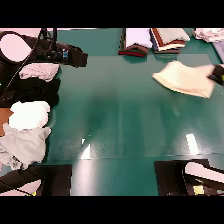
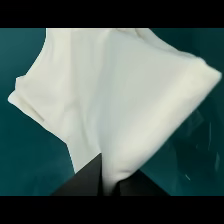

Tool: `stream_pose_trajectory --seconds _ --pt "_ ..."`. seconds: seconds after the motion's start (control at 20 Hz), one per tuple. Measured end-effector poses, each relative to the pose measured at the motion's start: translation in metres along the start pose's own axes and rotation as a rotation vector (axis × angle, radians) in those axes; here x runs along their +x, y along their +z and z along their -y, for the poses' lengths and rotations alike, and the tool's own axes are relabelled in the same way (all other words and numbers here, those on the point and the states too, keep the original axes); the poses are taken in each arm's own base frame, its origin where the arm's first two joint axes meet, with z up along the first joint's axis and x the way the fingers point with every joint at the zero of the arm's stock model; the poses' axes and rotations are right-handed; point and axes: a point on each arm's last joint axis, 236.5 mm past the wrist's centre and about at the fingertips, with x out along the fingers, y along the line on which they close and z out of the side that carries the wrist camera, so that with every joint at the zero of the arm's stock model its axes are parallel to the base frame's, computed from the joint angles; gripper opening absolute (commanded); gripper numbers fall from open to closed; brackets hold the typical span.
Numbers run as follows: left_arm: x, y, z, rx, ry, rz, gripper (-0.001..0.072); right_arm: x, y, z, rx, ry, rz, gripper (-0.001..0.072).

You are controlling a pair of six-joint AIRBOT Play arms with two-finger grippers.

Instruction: Fold the shirts.

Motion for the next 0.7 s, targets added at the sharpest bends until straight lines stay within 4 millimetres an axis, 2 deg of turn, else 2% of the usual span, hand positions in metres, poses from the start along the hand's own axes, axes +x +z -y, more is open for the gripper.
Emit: stream_pose_trajectory --seconds 0.1,0.2,0.3,0.45,0.5,0.55,0.6,0.65,0.7 --pt "0.000 0.002 0.001 -0.009 -0.001 0.010 0.0025 -0.022 -0.009 0.056 0.117 -0.080 0.037 0.0017" --pt "0.000 0.004 0.001 -0.015 -0.001 0.018 0.0026 -0.037 -0.028 0.096 0.211 -0.142 0.050 0.0016" --pt "0.000 0.005 0.001 -0.017 -0.002 0.021 0.0026 -0.045 -0.051 0.120 0.267 -0.187 0.038 0.0017" --pt "0.000 0.006 0.001 -0.020 -0.002 0.024 0.0026 -0.046 -0.085 0.133 0.280 -0.237 -0.020 0.0019" --pt "0.000 0.006 0.001 -0.020 -0.002 0.023 0.0026 -0.045 -0.095 0.135 0.264 -0.254 -0.049 0.0076" --pt "0.000 0.006 0.001 -0.020 -0.002 0.023 0.0026 -0.044 -0.104 0.134 0.239 -0.270 -0.079 0.0279" --pt "0.000 0.006 0.001 -0.020 -0.002 0.024 0.0026 -0.043 -0.114 0.132 0.207 -0.283 -0.123 0.0448" --pt "0.000 0.006 0.001 -0.019 -0.002 0.024 0.0026 -0.043 -0.120 0.132 0.172 -0.303 -0.154 0.0535" --pt "0.000 0.006 0.001 -0.019 -0.002 0.025 0.0026 -0.045 -0.125 0.132 0.130 -0.329 -0.188 0.0535"
